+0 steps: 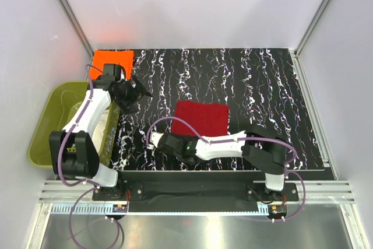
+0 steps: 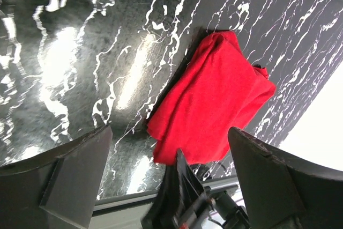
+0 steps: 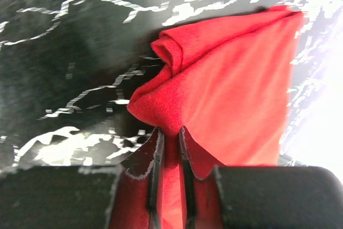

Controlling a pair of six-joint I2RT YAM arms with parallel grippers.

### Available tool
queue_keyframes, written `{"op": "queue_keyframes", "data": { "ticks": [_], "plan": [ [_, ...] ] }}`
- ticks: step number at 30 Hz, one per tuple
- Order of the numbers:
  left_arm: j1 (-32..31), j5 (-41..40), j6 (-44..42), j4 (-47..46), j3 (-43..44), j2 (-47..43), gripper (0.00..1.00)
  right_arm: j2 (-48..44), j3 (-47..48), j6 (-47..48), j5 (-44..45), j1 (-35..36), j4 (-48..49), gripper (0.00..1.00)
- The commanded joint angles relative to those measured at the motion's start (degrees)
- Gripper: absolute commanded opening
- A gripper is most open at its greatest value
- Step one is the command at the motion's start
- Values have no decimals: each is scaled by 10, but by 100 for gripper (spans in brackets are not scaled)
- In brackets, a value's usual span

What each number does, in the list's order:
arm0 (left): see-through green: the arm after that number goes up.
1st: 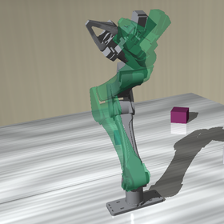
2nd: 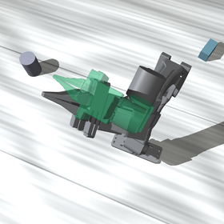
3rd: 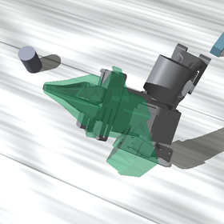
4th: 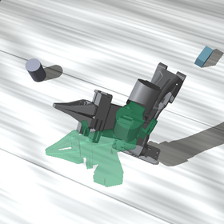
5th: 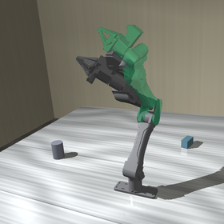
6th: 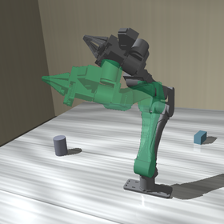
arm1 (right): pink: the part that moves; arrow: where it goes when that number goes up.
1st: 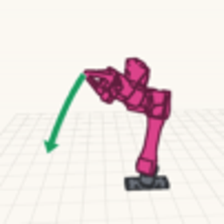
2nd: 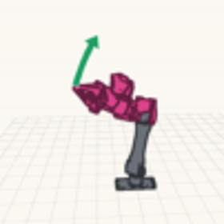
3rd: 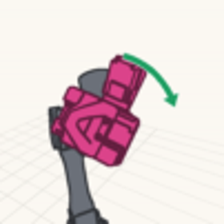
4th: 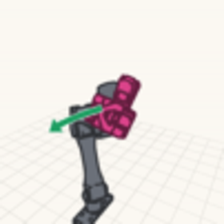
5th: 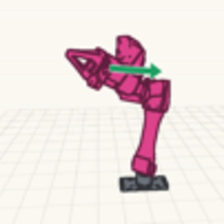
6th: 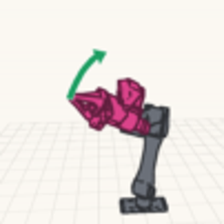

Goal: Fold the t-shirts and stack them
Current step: Neatly place the folded tshirt to the corner

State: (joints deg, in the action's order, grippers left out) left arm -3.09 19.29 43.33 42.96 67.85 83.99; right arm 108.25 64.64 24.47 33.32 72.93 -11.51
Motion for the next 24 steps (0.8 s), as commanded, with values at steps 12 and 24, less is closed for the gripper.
{"op": "queue_keyframes", "data": {
  "ticks": [12,24],
  "plan": [
    [-107,73,98,-123,41,138,99,-124,-15,7,-56,-60,20,0],
    [-166,40,149,-168,1,196,99,-168,-32,-1,-74,-89,23,0]
  ]
}}
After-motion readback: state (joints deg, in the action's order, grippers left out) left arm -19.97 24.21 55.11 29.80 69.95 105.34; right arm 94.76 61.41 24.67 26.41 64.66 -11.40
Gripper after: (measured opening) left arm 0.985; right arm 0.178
